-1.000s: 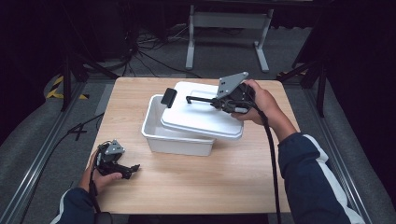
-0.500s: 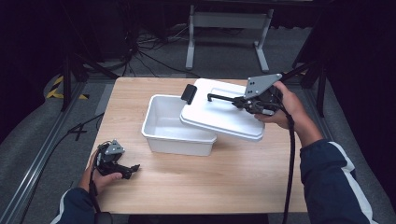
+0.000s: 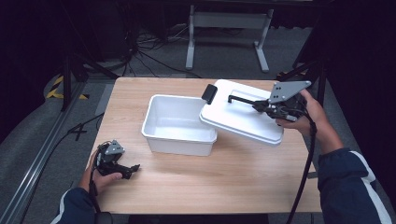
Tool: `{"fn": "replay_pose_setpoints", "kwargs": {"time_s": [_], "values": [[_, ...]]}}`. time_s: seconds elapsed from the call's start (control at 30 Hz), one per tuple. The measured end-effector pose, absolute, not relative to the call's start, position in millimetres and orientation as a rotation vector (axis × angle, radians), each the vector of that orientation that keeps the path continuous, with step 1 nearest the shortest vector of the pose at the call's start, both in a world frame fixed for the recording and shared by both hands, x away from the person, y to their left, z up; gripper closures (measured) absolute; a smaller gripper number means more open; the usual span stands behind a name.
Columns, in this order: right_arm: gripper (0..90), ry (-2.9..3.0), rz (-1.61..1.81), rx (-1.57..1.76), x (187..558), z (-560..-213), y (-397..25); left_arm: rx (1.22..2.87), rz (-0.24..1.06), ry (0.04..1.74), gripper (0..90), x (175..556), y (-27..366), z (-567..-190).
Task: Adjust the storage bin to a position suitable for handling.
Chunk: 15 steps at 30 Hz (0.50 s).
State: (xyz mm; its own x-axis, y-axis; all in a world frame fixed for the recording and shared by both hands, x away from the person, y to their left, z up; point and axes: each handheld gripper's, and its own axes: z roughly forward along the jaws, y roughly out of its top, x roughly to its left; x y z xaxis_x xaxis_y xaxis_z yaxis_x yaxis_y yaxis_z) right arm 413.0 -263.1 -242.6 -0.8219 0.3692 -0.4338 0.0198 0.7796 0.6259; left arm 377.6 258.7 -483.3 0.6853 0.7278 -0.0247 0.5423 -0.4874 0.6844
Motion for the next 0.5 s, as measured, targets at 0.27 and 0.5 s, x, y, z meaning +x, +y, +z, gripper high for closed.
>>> {"fn": "replay_pose_setpoints", "kwargs": {"time_s": [0.27,0.5], "values": [[84.2,2.404,0.861,0.348,409,-252,-290,2.215,0.351,0.972,0.2,377,259,-483],[84.2,2.388,0.872,0.404,406,-262,-312,2.215,0.351,0.972,0.2,377,259,-483]]}}
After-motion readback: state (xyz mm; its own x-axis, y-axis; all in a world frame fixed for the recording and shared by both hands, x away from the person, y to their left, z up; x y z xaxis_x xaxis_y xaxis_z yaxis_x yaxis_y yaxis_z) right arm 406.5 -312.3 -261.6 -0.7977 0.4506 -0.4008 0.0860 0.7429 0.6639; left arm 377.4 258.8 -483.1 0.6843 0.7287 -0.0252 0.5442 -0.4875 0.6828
